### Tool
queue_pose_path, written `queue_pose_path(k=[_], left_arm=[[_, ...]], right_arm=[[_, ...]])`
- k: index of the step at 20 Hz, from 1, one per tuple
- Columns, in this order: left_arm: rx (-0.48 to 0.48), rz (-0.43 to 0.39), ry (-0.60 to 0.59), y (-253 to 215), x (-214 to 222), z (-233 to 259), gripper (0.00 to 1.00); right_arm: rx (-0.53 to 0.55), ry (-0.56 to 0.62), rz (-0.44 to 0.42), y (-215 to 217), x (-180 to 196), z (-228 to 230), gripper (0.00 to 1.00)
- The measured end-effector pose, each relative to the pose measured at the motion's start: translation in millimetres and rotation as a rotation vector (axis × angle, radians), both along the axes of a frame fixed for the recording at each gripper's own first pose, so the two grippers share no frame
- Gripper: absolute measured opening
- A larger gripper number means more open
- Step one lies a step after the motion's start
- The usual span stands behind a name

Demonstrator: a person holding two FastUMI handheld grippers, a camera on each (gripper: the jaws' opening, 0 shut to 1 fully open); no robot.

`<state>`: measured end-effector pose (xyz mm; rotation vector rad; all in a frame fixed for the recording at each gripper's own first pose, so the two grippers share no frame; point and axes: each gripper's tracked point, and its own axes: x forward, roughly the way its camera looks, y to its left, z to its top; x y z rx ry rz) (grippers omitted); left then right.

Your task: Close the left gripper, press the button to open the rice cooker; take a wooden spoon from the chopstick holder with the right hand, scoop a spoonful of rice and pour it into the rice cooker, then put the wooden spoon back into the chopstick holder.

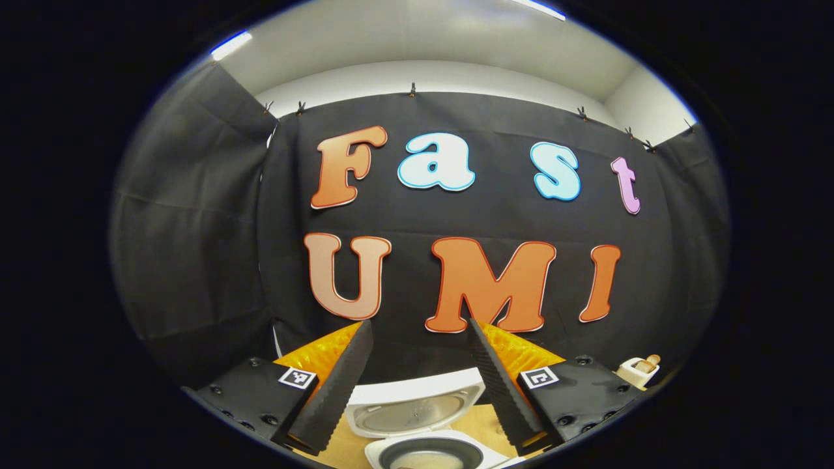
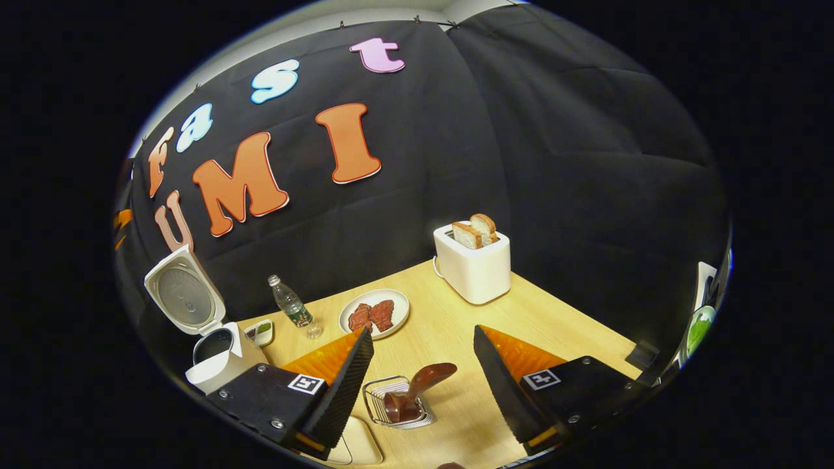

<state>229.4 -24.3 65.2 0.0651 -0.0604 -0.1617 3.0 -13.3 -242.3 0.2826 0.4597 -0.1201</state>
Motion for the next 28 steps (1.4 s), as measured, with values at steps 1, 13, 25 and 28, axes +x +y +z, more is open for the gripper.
queue_pose_path(k=[1, 13, 25, 28], left_arm=[[0.009, 0.002, -0.008, -3, 7, 5, 0.98], [0.028, 0.068, 0.151, 2, 107, -78, 0.98], [0.015, 0.104, 0.329, 17, 131, -162, 0.99], [0.034, 0.089, 0.339, 18, 117, -164, 0.99]], right_arm=[[-0.007, -0.002, -0.006, -3, 0, 1, 0.95], [0.0, -0.018, -0.051, -24, -5, 17, 0.95], [-0.008, -0.02, -0.042, -22, -10, 26, 0.95], [-0.034, -0.024, -0.044, -26, -13, 35, 0.95]])
